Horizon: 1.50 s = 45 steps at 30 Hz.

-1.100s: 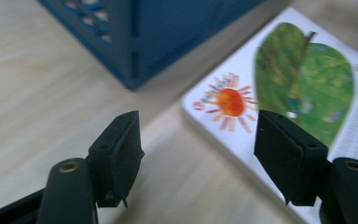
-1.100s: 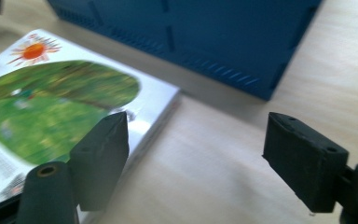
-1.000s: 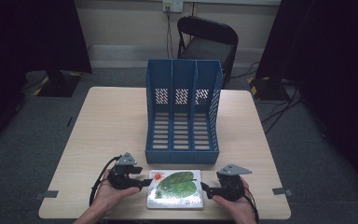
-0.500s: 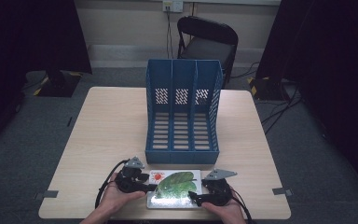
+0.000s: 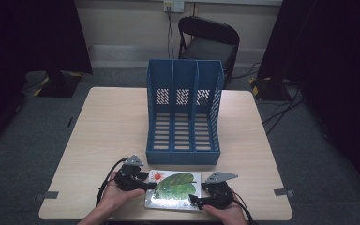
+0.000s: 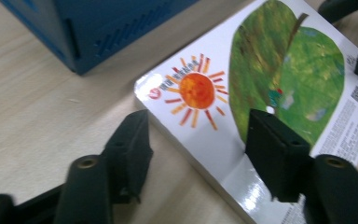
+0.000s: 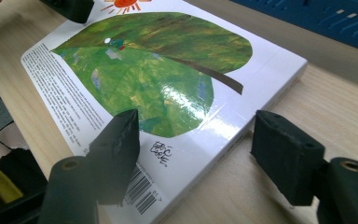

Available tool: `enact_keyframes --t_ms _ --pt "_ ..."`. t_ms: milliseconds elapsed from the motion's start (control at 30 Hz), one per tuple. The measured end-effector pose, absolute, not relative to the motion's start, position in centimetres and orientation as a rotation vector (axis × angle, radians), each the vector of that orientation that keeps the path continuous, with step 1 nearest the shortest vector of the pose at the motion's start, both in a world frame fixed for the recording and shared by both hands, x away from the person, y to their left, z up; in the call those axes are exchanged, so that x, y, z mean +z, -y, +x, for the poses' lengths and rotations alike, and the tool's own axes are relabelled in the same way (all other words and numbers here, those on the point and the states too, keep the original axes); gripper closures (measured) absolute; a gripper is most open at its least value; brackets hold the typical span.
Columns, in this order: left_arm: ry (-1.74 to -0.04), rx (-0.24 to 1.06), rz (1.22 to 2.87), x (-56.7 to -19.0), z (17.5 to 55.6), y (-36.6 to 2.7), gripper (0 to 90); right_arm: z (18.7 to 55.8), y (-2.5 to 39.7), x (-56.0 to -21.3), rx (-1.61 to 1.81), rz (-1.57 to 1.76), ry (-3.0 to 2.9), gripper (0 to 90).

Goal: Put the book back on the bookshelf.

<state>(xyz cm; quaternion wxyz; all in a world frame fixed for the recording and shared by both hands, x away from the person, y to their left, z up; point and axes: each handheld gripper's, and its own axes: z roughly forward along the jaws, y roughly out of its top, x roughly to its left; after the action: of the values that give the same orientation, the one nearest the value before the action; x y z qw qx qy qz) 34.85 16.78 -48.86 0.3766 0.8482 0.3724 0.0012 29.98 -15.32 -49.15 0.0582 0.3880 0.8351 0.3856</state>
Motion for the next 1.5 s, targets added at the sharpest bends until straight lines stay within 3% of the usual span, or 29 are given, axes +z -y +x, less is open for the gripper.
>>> enact_keyframes --t_ms 367,633,933,1267,1500 --pt "-0.985 0.02 2.159 -48.9 35.0 -17.4 36.9 29.5 14.7 -49.2 1.193 1.156 -2.553 35.8" --pt "-1.013 0.043 2.137 -48.9 35.1 -17.7 48.1 29.4 14.4 -49.4 1.221 1.171 -2.544 35.8" --pt "-1.026 0.041 2.115 -49.0 35.5 -17.8 49.6 29.2 14.3 -49.3 1.211 1.158 -2.577 35.4" --pt "-1.049 0.017 2.079 -49.2 35.2 -17.7 41.2 29.2 14.0 -49.5 1.216 1.155 -2.57 29.0" --pt "-1.082 -0.052 1.998 -49.3 35.6 -18.6 43.9 29.1 13.6 -49.6 1.2 1.113 -2.574 19.7"
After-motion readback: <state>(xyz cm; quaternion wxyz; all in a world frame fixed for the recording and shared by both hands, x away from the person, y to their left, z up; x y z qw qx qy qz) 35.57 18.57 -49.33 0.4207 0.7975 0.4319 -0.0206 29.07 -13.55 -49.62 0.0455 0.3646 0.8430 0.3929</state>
